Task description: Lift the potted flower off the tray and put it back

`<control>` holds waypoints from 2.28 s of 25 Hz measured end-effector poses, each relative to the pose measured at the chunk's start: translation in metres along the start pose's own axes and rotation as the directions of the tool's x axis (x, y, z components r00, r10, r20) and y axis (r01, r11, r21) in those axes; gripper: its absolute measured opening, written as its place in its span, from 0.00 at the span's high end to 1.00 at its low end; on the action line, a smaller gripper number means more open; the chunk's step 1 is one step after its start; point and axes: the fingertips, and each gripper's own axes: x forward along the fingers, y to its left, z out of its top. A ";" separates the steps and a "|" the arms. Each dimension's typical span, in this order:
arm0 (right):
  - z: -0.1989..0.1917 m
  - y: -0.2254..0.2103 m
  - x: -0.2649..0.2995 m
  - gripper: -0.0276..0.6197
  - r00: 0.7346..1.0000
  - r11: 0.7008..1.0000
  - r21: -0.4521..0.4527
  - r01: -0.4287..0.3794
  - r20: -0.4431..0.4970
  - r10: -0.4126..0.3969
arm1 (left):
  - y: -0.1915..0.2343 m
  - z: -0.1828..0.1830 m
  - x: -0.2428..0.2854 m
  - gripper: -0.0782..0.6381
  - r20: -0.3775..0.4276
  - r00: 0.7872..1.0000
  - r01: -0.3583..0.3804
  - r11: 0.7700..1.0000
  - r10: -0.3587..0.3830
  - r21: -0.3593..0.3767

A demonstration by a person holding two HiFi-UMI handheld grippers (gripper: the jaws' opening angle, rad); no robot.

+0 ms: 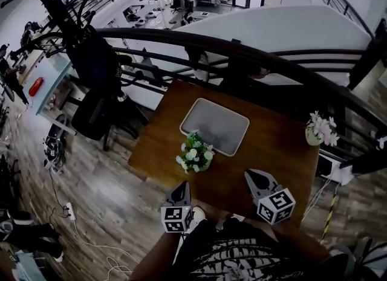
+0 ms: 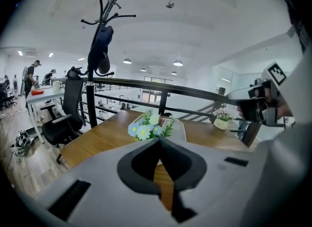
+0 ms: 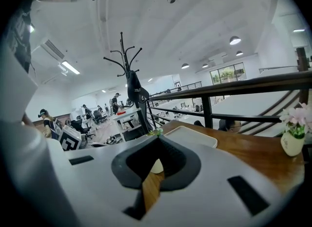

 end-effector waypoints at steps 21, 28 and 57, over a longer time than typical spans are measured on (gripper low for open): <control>-0.016 0.051 -0.004 0.97 0.985 0.985 -0.022 0.171 -0.027 -0.172 | -0.004 -0.024 0.037 0.74 -0.075 0.972 0.227 0.972 -0.223 0.054; -0.035 0.025 0.001 0.97 0.984 0.987 -0.007 0.162 -0.071 -0.162 | -0.011 -0.063 0.068 0.50 -0.146 0.974 0.183 0.981 -0.173 0.061; -0.066 -0.054 0.008 0.97 0.965 0.991 0.047 0.126 -0.235 -0.112 | 0.025 -0.093 0.197 0.23 -0.157 0.987 -0.011 0.997 0.023 0.076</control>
